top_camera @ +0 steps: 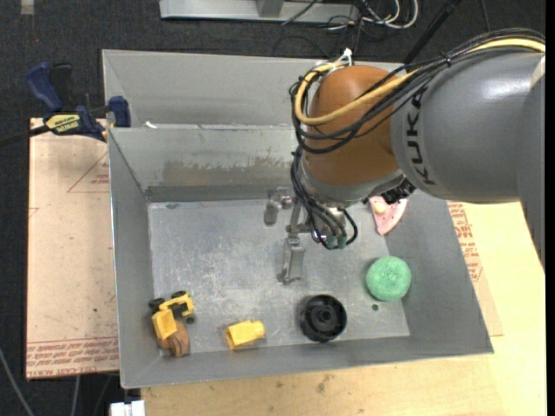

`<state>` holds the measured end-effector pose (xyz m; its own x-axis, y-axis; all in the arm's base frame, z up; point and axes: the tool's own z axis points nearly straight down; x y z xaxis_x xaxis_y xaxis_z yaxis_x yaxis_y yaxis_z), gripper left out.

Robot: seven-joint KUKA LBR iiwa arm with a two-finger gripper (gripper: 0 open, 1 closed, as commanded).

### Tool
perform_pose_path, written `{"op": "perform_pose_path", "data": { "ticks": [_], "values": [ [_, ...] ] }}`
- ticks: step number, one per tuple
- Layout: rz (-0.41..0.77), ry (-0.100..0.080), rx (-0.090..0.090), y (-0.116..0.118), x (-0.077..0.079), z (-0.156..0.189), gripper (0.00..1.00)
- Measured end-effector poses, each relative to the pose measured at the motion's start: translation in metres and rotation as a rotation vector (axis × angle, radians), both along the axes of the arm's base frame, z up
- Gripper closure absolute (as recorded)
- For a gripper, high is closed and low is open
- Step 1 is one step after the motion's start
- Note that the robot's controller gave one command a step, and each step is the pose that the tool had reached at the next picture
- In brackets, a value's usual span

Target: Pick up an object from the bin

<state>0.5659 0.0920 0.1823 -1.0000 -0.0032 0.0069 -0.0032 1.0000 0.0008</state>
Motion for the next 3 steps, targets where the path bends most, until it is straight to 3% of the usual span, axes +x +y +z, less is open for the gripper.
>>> {"op": "perform_pose_path", "data": {
  "ticks": [1,2,3],
  "values": [
    [-0.002,-0.008,0.001,0.0,0.002,0.005,0.0],
    [0.063,-0.012,0.001,-0.008,-0.023,-0.006,0.0],
    [0.098,-0.011,0.001,-0.044,-0.041,-0.061,0.0]
  ]
}}
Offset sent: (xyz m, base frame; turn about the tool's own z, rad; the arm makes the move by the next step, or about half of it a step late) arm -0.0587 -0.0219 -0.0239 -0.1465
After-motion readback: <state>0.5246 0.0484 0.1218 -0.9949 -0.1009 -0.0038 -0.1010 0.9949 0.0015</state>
